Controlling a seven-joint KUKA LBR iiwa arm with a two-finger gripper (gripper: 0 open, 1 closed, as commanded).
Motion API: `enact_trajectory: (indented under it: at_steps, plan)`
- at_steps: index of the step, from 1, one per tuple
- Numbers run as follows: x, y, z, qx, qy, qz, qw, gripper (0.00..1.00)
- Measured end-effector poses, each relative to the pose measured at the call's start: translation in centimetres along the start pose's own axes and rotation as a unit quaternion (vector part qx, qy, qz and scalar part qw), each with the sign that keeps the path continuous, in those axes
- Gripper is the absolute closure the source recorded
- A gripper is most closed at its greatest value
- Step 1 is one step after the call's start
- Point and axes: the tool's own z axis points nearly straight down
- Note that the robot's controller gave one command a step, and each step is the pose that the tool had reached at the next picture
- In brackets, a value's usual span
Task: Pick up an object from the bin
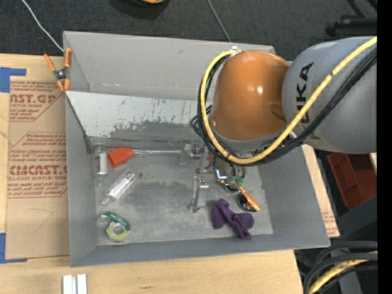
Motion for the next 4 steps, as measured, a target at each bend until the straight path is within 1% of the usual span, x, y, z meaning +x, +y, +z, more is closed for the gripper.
enact_trajectory:
  at_steps: [1,2,3,4]
  plan:
    - [-0.2,-0.1,-0.4,-0.001,-0.0040,0.001,1.0000,0.00]
    - [-0.1,-0.1,-0.3,-0.001,-0.0051,-0.001,1.0000,0.00]
    - [-1.1,3.5,4.6,-0.001,-0.0054,-0.073,0.9973,0.00]
    - [-0.8,-6.3,6.8,0.000,-0.0057,-0.073,0.9973,0.00]
